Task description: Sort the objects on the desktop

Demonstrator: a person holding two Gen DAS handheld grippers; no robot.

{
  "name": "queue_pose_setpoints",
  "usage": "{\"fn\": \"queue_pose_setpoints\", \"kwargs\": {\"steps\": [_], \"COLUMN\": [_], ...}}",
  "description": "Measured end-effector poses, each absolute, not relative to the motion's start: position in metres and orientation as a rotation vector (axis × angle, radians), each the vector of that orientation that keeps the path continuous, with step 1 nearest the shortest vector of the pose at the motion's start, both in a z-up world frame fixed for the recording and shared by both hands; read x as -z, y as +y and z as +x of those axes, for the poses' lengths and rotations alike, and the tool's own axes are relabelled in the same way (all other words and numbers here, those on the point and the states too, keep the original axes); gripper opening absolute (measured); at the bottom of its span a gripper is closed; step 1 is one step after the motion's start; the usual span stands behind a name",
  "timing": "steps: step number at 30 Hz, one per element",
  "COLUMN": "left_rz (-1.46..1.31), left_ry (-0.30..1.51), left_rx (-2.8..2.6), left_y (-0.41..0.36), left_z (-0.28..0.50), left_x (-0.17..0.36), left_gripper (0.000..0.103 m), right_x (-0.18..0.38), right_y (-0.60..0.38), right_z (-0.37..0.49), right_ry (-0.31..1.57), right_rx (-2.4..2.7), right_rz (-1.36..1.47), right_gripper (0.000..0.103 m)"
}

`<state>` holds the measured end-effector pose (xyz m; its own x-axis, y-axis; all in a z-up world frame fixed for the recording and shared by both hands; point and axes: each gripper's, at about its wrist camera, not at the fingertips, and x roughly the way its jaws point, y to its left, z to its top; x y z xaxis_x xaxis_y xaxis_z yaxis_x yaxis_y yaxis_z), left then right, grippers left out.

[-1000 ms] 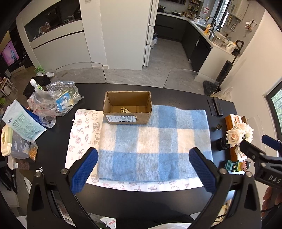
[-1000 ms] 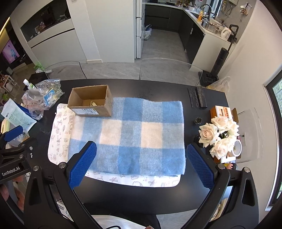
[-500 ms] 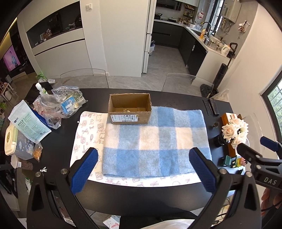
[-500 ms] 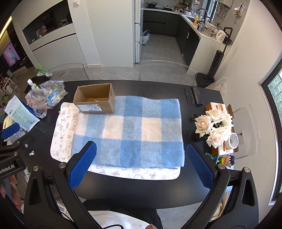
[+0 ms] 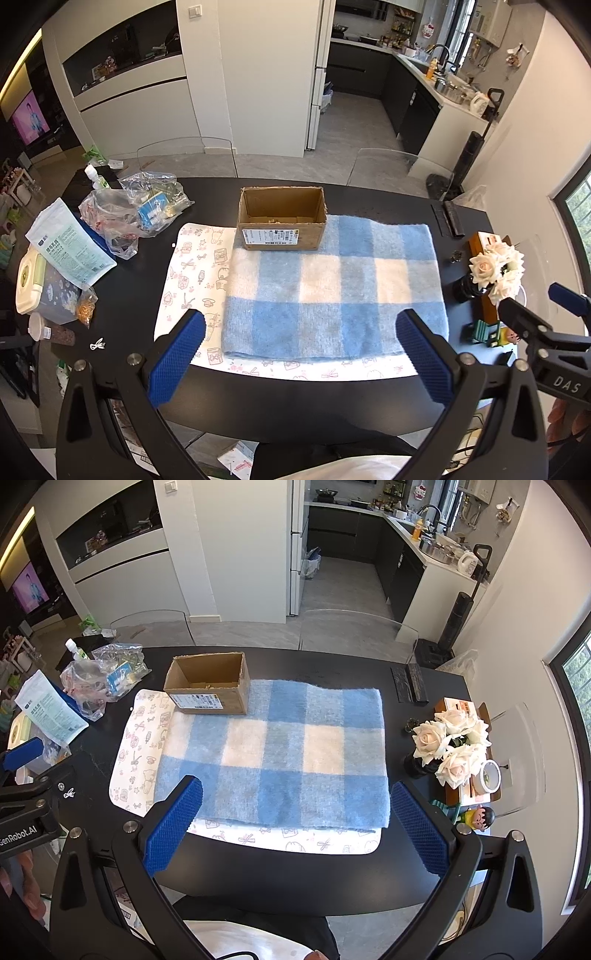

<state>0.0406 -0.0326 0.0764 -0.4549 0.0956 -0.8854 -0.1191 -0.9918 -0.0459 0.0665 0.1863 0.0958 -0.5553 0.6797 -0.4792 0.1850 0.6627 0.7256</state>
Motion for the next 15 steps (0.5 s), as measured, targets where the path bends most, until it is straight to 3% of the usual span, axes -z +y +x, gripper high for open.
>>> {"fn": "queue_pose_setpoints", "kwargs": {"steps": [15], "left_rz": [-1.558], "left_ry": [0.041], "left_rx": [-2.611], "left_y": [-0.0295], "left_z": [0.0421], "left_x": [-0.0769], "left_gripper": [0.103], "right_x": [-0.0915], "right_y": [0.1795], "right_z": [0.0643], "right_ry": [2.094], "right_rx": [-0.8], "right_rz": [0.663], "right_gripper": [0.103]}}
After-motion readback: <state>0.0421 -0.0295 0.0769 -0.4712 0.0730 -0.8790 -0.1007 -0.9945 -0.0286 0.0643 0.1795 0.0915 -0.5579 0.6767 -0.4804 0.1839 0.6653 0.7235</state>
